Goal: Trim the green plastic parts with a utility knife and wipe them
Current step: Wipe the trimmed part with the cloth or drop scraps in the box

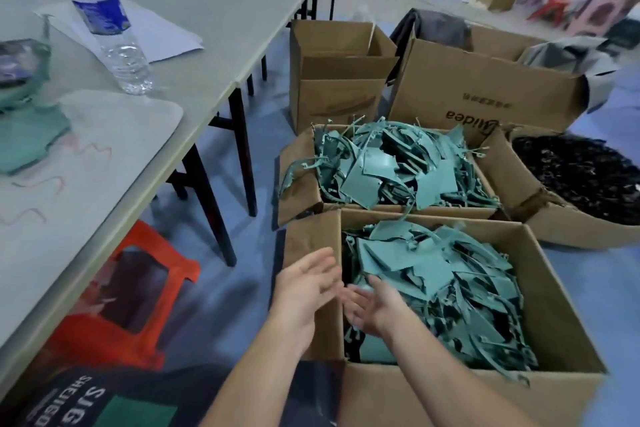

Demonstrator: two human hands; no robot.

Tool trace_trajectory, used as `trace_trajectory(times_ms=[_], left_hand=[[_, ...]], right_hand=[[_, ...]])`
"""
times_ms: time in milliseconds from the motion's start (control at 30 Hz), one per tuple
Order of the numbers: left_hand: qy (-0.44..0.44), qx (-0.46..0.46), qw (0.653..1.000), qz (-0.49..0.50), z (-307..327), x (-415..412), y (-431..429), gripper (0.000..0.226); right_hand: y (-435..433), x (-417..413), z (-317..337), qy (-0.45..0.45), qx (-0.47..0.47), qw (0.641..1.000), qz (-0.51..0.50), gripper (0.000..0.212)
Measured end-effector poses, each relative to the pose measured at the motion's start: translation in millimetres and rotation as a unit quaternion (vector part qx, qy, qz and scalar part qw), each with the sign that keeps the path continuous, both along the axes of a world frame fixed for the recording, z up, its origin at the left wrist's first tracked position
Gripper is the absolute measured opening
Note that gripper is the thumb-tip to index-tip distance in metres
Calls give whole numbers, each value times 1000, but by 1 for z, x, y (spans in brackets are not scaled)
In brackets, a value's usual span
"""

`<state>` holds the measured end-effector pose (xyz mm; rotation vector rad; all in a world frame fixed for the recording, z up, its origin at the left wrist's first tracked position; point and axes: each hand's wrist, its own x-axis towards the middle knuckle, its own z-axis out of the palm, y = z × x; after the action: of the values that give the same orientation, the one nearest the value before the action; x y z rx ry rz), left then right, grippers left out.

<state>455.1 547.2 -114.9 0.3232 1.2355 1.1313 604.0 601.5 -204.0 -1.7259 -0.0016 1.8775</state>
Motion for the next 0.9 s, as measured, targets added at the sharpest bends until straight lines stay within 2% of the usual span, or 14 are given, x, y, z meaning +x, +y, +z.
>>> trace_trajectory(times_ms=[100, 167, 233, 300, 367, 400, 467, 533, 633, 700, 800, 900], left_hand=[[-7, 21, 997, 81, 17, -33, -4, 23], [14, 28, 993, 117, 34, -57, -8, 12], [69, 44, 989, 127, 53, -81, -15, 20], [174, 72, 973, 133, 75, -104, -25, 36], [283, 86, 938, 179, 101, -130, -41, 52], [320, 94, 919, 210, 114, -147, -52, 54], [359, 121, 886, 266, 139, -183, -81, 44], [408, 130, 850, 308, 162, -221, -119, 39], [490, 95, 776, 387, 181, -272, -181, 35], [522, 44, 727, 443, 187, -299, -220, 26], [518, -22, 680, 519, 181, -338, -270, 19], [610, -100, 585, 525, 170, -382, -314, 14]], right_hand=[[-11, -67, 18, 92, 24, 992, 84, 40], [-19, -111, 43, 157, 75, 971, 164, 46], [-26, -149, 78, 213, 134, 939, 236, 46], [-32, -185, 115, 262, 194, 900, 290, 54], [-39, -223, 152, 302, 234, 860, 337, 57], [-44, -243, 169, 313, 243, 845, 359, 48], [-59, -285, 200, 334, 266, 802, 418, 30], [-81, -327, 227, 374, 283, 736, 489, 28], [-123, -388, 254, 433, 279, 640, 571, 30], [-150, -424, 262, 438, 296, 589, 612, 23], [-187, -474, 262, 396, 336, 555, 650, 29], [-210, -519, 257, 324, 388, 563, 654, 27]])
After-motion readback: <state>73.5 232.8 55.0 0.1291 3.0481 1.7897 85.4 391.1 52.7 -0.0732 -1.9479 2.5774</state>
